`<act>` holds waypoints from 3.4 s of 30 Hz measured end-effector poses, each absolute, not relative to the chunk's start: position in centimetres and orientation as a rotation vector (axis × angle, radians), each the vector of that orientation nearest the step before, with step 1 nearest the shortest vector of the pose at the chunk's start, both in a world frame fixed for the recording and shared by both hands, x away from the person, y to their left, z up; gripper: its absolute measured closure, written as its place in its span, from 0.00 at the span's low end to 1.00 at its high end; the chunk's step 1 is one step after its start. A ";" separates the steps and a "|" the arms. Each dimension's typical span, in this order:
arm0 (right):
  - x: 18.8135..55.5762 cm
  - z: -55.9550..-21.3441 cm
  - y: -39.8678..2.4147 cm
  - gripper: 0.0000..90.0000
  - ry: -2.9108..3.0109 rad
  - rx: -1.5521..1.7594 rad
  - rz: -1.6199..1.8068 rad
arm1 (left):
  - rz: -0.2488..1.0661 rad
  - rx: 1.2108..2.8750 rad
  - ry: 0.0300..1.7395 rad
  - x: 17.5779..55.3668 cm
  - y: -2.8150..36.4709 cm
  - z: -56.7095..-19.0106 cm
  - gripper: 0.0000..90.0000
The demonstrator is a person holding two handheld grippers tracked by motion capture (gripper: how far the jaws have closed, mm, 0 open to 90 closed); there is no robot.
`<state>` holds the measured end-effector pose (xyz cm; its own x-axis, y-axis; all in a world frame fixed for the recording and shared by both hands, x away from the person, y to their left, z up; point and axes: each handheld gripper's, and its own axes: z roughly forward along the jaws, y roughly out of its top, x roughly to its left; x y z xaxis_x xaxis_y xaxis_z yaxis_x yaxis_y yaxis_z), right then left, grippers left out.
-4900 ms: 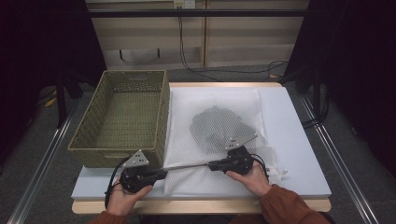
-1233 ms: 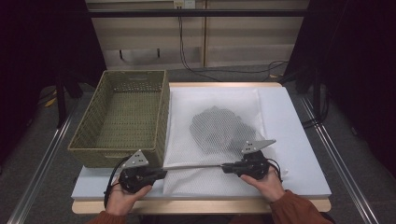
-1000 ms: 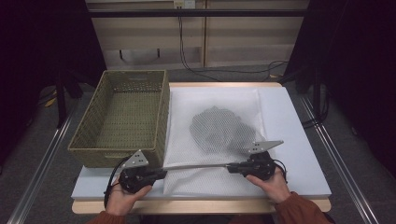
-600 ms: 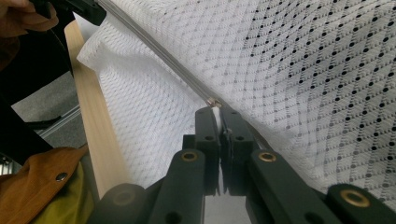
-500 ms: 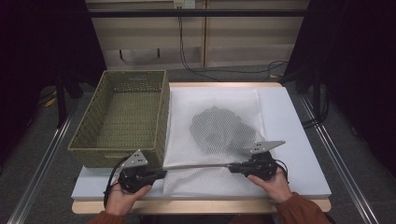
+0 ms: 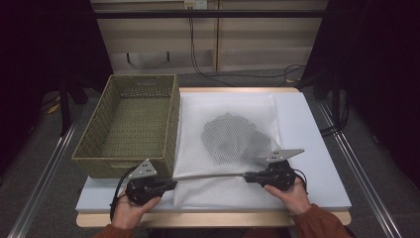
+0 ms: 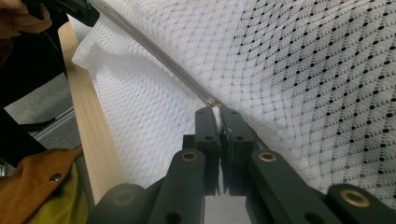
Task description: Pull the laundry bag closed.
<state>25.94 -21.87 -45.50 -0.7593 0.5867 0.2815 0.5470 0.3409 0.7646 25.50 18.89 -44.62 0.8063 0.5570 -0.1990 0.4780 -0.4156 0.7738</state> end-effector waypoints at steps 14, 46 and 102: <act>25.7 -45.4 -23.5 0.97 2.500 1.117 1.420 | 0.110 2.083 0.769 25.5 18.9 -44.6 0.98; 25.4 -45.7 -25.4 0.97 2.475 1.176 1.407 | 0.106 2.082 0.775 25.6 19.0 -44.6 0.98; 24.0 -46.1 -29.4 0.97 2.369 1.285 1.377 | 0.123 2.092 0.775 25.4 19.0 -44.5 0.98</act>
<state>24.02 -29.36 -46.07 -0.6340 0.7148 0.2952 0.6103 0.2280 0.7586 25.38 18.97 -44.51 0.8006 0.5683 -0.1898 0.4813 -0.4214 0.7686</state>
